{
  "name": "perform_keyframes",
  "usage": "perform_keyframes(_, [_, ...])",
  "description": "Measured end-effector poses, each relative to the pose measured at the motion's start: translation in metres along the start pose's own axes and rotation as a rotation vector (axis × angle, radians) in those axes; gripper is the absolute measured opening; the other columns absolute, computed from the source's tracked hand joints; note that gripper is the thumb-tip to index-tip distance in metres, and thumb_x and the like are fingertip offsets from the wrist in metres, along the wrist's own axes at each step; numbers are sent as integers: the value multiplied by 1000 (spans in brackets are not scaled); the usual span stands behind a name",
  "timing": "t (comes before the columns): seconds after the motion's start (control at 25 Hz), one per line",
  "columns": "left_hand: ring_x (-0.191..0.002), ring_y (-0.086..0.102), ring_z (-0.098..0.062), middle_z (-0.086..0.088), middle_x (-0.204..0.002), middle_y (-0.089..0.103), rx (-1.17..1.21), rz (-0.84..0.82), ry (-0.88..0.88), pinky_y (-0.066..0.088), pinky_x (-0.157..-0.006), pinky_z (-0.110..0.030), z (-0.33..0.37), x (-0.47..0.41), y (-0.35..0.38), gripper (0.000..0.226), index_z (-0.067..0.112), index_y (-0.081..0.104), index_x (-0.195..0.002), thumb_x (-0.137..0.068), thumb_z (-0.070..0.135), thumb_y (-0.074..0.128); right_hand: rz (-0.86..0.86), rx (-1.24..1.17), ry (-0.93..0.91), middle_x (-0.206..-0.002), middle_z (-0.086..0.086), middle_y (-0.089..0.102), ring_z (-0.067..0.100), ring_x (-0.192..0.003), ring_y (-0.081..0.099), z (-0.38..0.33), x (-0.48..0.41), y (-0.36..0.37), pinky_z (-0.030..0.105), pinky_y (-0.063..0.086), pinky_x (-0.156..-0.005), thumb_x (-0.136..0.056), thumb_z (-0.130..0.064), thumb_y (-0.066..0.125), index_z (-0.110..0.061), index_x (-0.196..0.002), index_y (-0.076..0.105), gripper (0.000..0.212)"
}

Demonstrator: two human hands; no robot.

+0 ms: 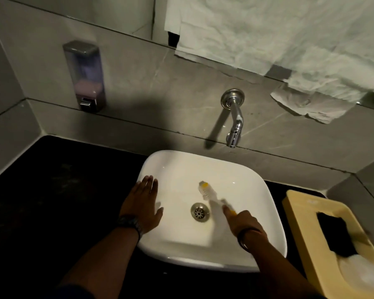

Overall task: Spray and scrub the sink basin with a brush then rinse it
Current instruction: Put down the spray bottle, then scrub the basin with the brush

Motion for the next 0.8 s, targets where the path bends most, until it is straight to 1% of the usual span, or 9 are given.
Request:
perform_keyframes(0.16, [-146,3,-24,-14,-158,8,-5,5,-17,3,-120,-39,-1,-2,-2,79,6,2,-145,-87,44,40,-276,217,-297,-121,9,65,28,-105,61,-5,11,20,32,41,-79,-59,-92,39,-23,-118,55,92])
perform_keyframes(0.24, [-146,2,-23,-12,-158,8,-16,-8,-24,3,-120,-39,0,-1,-3,78,7,2,-145,-88,43,40,-150,200,-254,-127,8,64,29,-111,60,8,6,6,34,43,-86,-62,-91,39,-24,-121,57,92])
perform_keyframes(0.36, [-146,1,-22,-11,-158,7,-30,-12,-42,4,-120,-39,1,-1,-5,77,7,2,-145,-88,43,39,57,120,-4,-126,20,62,36,-110,59,50,-15,-39,37,46,-91,-79,-76,46,-7,-121,57,82])
perform_keyframes(0.44, [-146,2,-23,-11,-158,8,-31,-16,-36,5,-120,-39,1,-2,-5,77,7,2,-145,-88,42,40,-115,16,6,-94,19,69,31,-80,66,66,-14,-43,30,51,-67,-75,-75,55,-3,-104,62,78])
perform_keyframes(0.52, [-146,3,-23,-11,-158,9,-21,-10,-41,4,-120,-39,0,-2,-3,77,7,3,-146,-88,42,41,-376,80,-49,-52,3,56,19,-41,50,59,9,-28,22,36,-42,-64,-83,57,-13,-73,57,71])
perform_keyframes(0.6, [-146,2,-23,-11,-158,8,-28,-16,-46,4,-120,-39,0,-3,-1,77,8,2,-146,-88,42,41,-383,232,-179,-69,4,66,19,-56,60,42,13,-14,25,44,-54,-58,-91,49,-19,-83,62,77])
perform_keyframes(0.68, [-146,3,-23,-11,-158,8,-40,-7,-52,3,-120,-39,-2,-3,0,76,9,1,-146,-89,42,40,-87,221,-210,-112,13,69,30,-99,64,19,1,-13,34,49,-83,-68,-86,43,-18,-112,61,84])
perform_keyframes(0.76, [-146,5,-23,-11,-158,11,-33,18,-57,3,-119,-37,-3,-3,1,74,9,3,-146,-89,39,40,18,74,-156,-123,17,64,34,-110,59,-1,-5,-3,37,45,-88,-78,-77,45,-11,-118,58,78])
perform_keyframes(0.8, [-145,6,-23,-12,-158,12,-24,30,-63,3,-119,-37,-4,-3,1,72,9,4,-146,-89,38,40,-45,6,-226,-122,16,64,35,-113,58,-13,-4,8,34,44,-87,-80,-73,48,-13,-121,57,73])
Point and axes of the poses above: each hand's wrist, its own x-axis away from the middle knuckle, its own y-axis out of the palm, z = x × y, the point moved 4 cm from there along -x, towards the middle knuckle
